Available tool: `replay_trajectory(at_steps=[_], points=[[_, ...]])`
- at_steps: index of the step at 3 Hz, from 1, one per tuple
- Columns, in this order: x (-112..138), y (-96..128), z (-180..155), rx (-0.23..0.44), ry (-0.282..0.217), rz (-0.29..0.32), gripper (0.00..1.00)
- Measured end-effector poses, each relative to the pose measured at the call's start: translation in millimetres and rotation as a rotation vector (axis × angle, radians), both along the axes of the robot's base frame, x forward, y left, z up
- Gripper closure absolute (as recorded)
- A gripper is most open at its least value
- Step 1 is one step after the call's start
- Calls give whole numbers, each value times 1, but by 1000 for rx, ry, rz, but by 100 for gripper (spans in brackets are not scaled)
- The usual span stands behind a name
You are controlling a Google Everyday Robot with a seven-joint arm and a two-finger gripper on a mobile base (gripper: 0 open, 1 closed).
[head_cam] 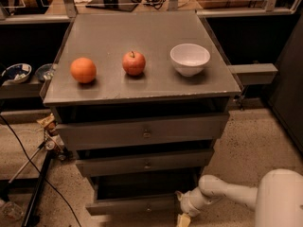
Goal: Open bottom drawer
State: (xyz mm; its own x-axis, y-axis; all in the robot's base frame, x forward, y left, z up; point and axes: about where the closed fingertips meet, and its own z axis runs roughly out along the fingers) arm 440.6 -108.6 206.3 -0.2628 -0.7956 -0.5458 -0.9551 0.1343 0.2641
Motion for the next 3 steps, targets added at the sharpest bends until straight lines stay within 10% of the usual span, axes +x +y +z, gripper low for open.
replay_trajectory(at_steps=[3], points=[[-11,-4,14,20,8,-7,0]])
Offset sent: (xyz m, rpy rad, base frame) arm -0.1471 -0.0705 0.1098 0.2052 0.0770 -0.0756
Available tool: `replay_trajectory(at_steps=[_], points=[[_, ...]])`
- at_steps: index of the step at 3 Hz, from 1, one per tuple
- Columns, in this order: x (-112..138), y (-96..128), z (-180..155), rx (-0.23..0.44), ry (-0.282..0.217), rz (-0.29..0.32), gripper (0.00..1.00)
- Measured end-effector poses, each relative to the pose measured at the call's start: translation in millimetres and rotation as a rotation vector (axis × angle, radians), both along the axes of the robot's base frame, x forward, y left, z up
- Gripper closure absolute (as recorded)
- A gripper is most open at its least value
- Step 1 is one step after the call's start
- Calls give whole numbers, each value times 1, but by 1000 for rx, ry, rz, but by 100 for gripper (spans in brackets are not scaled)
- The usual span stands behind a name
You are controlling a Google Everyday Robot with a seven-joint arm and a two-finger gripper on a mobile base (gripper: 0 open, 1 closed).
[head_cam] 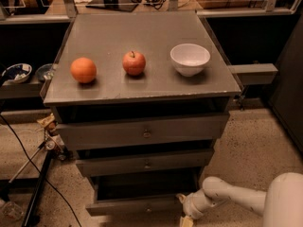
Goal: Open bottom drawer
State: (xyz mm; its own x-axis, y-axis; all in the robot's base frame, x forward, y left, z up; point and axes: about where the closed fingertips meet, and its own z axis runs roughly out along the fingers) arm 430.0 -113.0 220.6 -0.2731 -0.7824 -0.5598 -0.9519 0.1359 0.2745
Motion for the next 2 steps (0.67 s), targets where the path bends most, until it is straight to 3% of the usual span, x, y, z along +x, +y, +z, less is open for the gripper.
replay_trajectory(at_steps=[1,2], points=[[1,2,0,7,1,0,0],[26,9,14,-32,-71,-2,0]])
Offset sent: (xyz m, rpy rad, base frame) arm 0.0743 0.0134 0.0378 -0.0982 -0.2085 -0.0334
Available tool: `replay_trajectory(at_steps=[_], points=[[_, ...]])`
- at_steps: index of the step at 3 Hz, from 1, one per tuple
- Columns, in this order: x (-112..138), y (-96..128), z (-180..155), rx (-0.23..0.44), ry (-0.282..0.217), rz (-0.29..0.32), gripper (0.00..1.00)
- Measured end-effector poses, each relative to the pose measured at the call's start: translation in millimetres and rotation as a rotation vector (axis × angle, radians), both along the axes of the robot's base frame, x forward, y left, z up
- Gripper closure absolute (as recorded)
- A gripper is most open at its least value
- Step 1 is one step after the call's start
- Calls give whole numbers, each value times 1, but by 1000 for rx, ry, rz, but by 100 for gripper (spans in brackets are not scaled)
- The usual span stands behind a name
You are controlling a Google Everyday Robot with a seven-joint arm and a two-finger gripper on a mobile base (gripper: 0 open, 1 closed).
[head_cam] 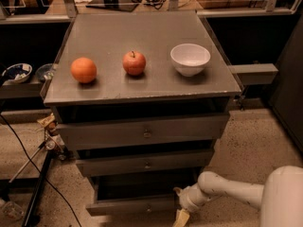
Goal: Open bottom drawer
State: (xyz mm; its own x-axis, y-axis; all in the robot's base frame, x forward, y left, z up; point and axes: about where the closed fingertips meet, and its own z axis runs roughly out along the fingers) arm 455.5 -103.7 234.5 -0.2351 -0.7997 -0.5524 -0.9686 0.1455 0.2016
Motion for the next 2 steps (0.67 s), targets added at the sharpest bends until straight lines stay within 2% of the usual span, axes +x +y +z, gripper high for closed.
replay_trajectory(at_steps=[1,2], points=[[31,4,25,-24,-90,-5,0],[34,4,28,-28,-99,-6,0]])
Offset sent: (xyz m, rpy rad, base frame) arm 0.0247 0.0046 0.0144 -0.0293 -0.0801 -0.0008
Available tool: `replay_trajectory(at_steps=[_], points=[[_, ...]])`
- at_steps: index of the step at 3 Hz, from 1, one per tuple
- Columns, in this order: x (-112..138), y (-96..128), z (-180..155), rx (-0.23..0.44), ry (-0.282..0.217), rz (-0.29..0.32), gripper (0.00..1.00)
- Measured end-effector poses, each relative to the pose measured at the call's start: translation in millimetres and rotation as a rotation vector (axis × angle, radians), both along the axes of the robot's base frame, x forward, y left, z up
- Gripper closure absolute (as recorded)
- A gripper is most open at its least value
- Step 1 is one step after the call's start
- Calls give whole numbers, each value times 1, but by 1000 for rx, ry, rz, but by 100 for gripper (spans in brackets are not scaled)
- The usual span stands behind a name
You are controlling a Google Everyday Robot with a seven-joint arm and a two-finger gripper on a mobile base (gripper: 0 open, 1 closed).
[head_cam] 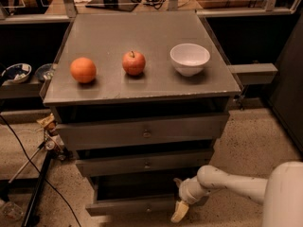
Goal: Open bottom drawer
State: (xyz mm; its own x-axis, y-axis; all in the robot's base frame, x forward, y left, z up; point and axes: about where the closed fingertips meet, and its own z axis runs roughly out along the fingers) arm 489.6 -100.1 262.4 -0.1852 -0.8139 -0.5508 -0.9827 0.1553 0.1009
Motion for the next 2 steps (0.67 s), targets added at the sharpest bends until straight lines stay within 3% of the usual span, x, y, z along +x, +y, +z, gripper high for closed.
replay_trajectory(at_steps=[2], points=[[-6,6,-59,-27,88,9,0]])
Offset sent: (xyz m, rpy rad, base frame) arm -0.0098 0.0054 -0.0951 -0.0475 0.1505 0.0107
